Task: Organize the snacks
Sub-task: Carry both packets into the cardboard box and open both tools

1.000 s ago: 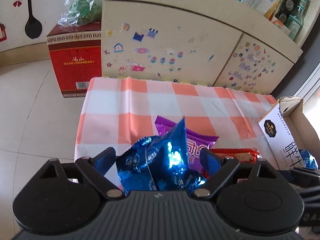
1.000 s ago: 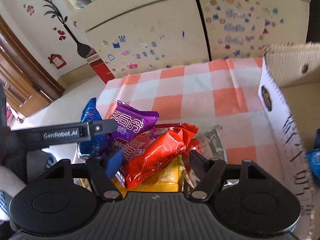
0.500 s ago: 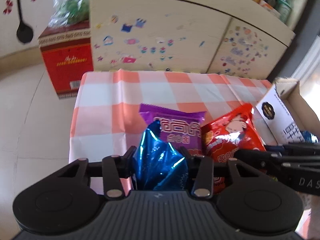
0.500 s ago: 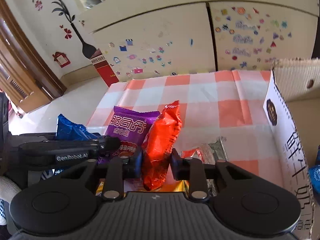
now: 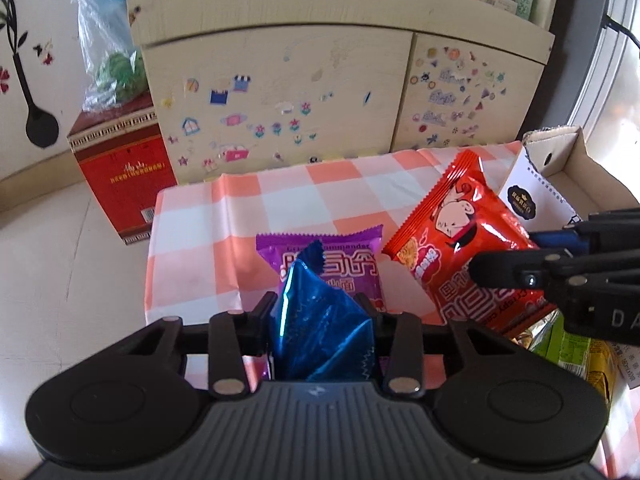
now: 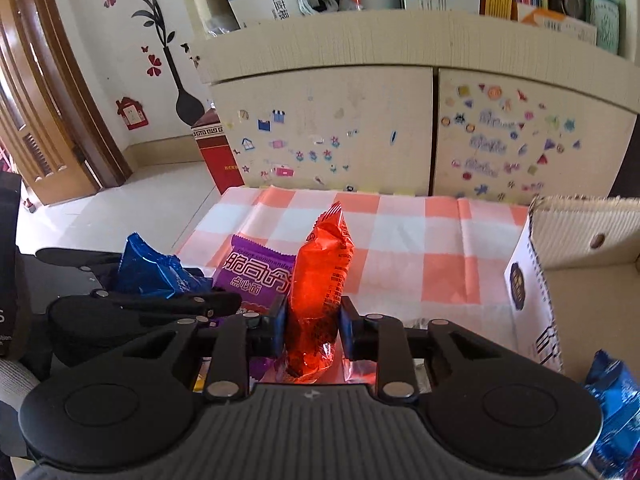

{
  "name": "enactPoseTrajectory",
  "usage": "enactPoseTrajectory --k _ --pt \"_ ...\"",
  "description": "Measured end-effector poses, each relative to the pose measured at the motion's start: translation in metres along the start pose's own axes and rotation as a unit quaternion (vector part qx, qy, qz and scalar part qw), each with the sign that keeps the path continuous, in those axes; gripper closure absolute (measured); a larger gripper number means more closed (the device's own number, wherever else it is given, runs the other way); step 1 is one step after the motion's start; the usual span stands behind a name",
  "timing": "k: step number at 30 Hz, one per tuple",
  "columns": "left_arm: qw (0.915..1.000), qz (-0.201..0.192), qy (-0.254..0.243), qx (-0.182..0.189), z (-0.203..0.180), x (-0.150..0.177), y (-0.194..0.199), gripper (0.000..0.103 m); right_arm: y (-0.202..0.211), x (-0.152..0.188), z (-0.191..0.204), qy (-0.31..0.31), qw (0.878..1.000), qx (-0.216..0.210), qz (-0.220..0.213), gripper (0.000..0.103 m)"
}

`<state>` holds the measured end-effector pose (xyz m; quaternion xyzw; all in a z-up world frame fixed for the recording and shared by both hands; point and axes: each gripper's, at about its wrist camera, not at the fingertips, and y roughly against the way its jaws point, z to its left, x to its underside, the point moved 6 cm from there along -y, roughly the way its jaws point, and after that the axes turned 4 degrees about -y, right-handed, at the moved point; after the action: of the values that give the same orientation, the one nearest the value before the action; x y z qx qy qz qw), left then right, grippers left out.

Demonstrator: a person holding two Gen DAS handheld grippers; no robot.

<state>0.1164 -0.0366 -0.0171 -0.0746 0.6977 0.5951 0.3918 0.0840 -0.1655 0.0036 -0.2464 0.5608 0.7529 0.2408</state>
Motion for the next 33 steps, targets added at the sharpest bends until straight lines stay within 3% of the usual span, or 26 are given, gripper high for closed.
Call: enactPoseTrajectory --k 14,33 --pt "0.9988 -0.040 -0.017 -0.020 -0.005 -0.016 0.015 0.063 0.010 -0.005 0.003 0.032 0.999 0.010 -0.018 0.072" --pt "0.9964 -0.080 0.001 -0.026 -0.014 -0.036 0.029 0.063 0.033 -0.017 0.000 0.032 0.998 0.011 -0.051 0.072"
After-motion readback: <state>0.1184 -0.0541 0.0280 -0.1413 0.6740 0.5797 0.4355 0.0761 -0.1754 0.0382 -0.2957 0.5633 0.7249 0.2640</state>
